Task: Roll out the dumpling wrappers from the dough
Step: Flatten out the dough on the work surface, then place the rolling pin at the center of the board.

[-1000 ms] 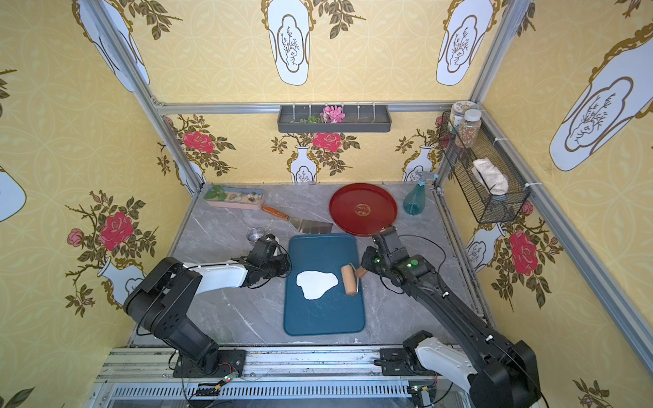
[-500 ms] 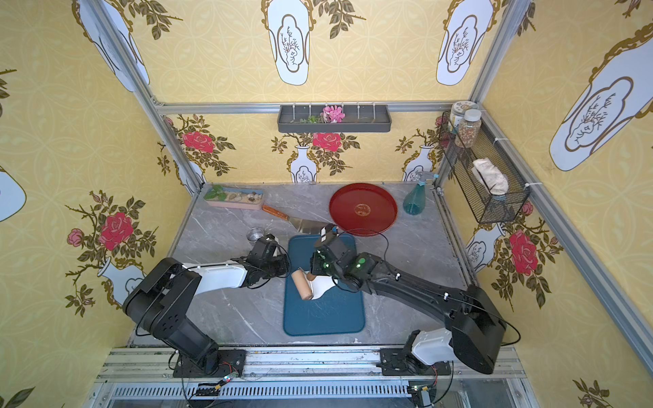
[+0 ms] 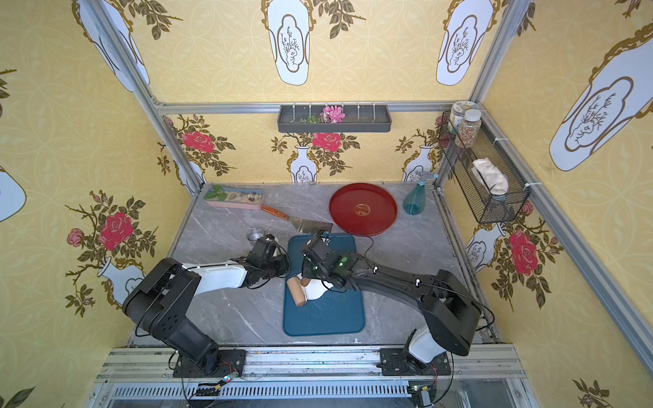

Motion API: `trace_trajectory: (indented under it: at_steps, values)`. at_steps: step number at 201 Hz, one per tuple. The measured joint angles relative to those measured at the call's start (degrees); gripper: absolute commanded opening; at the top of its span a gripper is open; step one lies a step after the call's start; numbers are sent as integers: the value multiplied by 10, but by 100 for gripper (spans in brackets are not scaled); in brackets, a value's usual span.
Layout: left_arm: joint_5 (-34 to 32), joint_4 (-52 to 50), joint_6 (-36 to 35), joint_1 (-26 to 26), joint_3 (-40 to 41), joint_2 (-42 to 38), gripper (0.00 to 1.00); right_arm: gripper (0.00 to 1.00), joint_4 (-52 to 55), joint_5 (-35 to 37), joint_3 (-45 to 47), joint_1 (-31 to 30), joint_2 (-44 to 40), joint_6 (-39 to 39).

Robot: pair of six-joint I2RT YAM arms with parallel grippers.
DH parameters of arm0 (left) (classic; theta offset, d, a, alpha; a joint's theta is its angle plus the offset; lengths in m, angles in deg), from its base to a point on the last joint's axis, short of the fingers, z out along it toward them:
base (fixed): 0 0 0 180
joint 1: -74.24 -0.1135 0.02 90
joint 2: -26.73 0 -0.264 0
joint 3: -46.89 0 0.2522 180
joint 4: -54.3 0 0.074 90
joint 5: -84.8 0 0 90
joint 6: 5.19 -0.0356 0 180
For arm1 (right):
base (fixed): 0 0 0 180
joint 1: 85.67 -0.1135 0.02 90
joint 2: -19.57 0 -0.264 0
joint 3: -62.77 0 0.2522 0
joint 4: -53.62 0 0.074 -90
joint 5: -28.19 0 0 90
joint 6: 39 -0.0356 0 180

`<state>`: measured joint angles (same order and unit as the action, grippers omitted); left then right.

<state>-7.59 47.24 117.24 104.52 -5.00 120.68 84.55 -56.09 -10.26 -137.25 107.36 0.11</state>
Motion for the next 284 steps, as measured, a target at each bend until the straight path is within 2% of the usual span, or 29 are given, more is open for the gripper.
trace_trajectory:
  at_steps: [177,236,284]
  values:
    - [0,0,0,0,-1,2,0,0,6,-85,133,230,-122,32]
    - [0,-1,0,0,-2,4,0,0,62,-52,135,273,-172,75]
    - [0,-1,0,0,-2,3,0,0,121,-25,115,278,-188,101]
